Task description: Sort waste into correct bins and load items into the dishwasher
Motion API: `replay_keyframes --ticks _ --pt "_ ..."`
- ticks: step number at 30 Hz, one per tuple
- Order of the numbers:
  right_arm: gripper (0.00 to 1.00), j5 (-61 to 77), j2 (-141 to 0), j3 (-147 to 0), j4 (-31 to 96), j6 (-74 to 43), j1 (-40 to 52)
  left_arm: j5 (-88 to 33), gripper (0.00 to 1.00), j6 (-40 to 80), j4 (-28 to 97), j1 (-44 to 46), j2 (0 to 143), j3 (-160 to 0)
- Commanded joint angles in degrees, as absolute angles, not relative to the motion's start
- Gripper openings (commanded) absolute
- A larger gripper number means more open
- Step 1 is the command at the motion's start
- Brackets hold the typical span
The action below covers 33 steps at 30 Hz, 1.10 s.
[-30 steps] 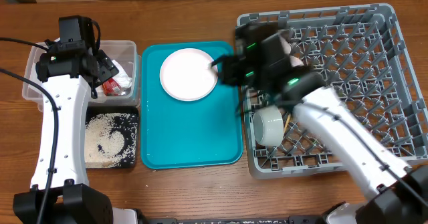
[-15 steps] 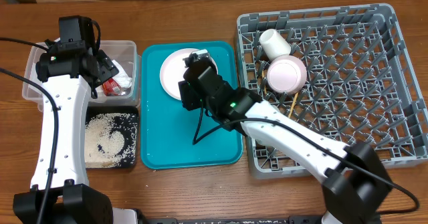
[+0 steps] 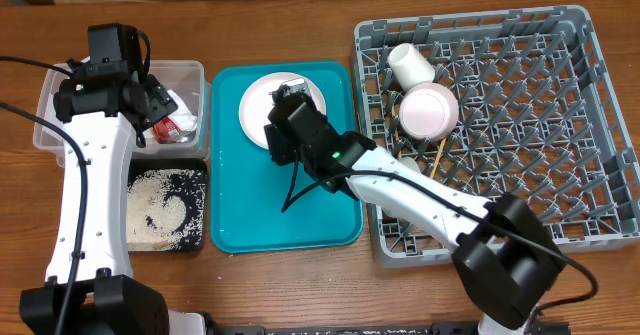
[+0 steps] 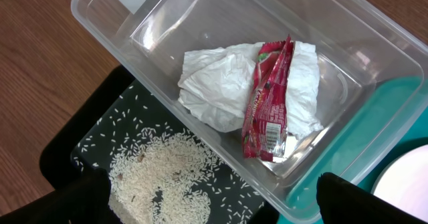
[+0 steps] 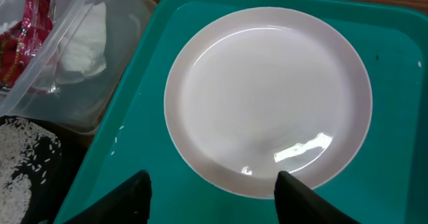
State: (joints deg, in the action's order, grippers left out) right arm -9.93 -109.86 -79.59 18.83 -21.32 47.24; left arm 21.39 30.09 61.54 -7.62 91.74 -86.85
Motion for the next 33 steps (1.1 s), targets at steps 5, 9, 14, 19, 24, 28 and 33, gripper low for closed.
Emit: replay_keyframes --ticks 5,9,14,19,24,28,33 --pt "0.64 -10.66 -116.27 -80.64 15.38 -17.63 46.85 21.06 1.0 30.89 61.45 -7.81 90.87 -88.14" --pt "0.65 -10.41 -118.83 -80.64 13.02 -15.2 46.85 21.06 1.0 30.89 61.45 -7.81 90.85 -88.14" --pt "0.7 -10.26 -119.81 -80.64 12.23 -14.7 46.87 21.08 1.0 30.87 61.45 -7.81 90.87 -88.14" --pt "0.52 -10.22 -119.81 -80.64 12.27 -14.79 46.87 21.08 1.0 30.89 61.45 -7.81 90.85 -88.14" --pt "0.35 -10.22 -119.81 -80.64 11.81 -14.76 46.87 21.06 1.0 30.89 61.45 -7.81 90.87 -88.14" --pt "0.04 -10.24 -119.81 -80.64 10.81 -14.76 46.87 21.08 1.0 30.87 61.45 -7.81 90.85 -88.14" --pt "0.04 -10.26 -119.81 -80.64 10.0 -14.76 46.59 21.08 1.0 30.89 61.47 -7.81 90.87 -88.14"
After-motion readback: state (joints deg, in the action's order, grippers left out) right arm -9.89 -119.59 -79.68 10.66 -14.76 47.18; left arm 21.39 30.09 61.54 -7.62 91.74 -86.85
